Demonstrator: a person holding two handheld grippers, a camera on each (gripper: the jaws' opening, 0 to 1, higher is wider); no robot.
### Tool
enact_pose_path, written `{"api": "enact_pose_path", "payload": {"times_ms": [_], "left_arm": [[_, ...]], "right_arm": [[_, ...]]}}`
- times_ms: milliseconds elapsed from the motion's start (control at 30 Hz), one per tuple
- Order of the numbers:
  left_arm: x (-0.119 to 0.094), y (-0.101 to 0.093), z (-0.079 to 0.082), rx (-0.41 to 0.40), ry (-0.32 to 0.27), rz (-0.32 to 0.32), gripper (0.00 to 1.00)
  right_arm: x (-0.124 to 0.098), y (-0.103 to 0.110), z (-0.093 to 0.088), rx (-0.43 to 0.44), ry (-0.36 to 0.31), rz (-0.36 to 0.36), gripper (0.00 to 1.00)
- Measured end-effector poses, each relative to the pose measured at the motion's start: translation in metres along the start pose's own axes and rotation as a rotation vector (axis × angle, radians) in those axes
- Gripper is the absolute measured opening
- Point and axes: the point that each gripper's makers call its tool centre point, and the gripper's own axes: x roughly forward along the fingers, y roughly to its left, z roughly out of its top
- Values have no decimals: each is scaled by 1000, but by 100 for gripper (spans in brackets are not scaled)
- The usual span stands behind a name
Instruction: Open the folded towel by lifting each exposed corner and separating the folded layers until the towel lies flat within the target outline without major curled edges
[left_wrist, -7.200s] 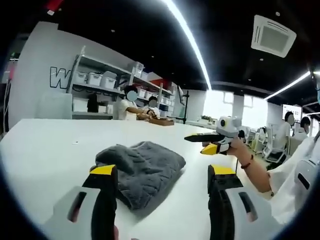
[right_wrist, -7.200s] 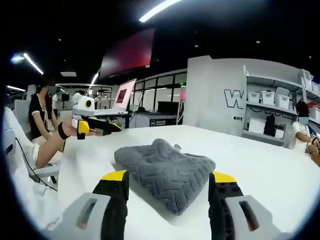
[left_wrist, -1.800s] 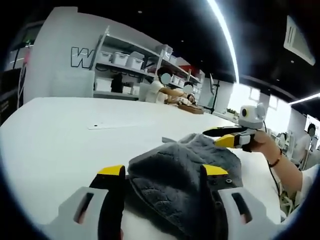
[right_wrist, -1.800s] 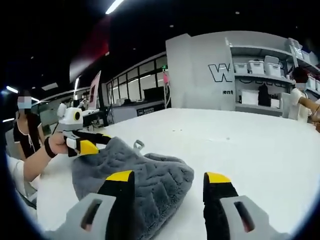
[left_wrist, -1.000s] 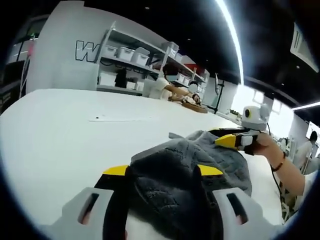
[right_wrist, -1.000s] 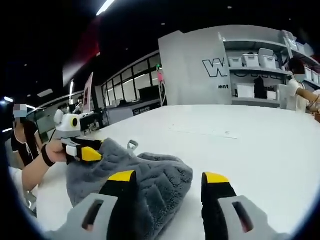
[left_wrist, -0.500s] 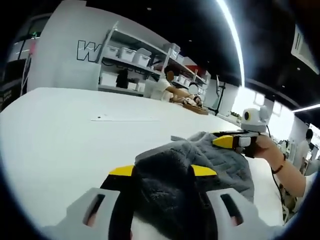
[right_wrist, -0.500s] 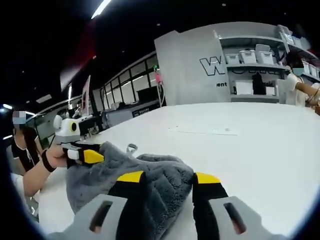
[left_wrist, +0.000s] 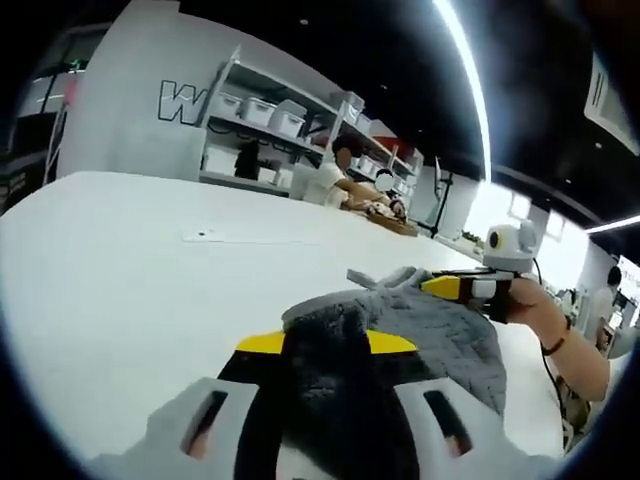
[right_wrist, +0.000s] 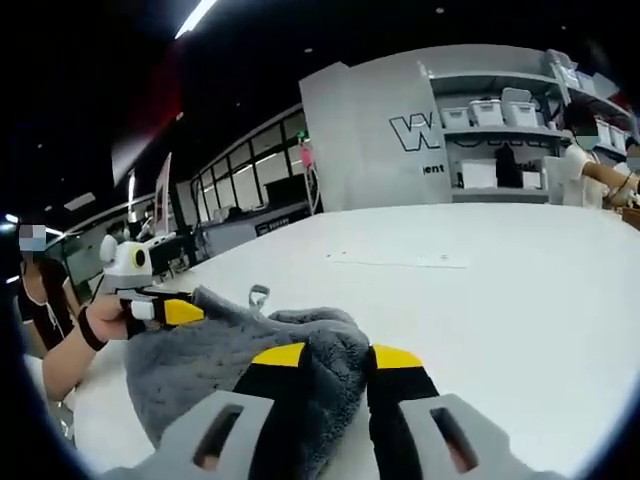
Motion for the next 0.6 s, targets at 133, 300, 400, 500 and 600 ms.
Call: {"api": "enact_pose_path", "payload": {"times_ms": [133, 300, 400, 500, 600], "left_arm": [[-1, -5, 3, -35, -26, -42, 13], [-1, -4, 3, -30, -27, -34, 10], [0, 0, 8, -42, -37, -38, 8], [-1, -1, 8, -35, -41, -38, 5], [-2, -2, 8, -1, -44, -40, 4]], "right_arm": [[1, 0, 0, -9, 0, -7, 17], [1, -2, 1, 4, -7, -13, 14], [0, -3, 2, 12, -12, -21, 10], [-1, -1, 3, 41, -27, -18, 6], [-1, -2, 3, 58, -23, -26, 5]]}}
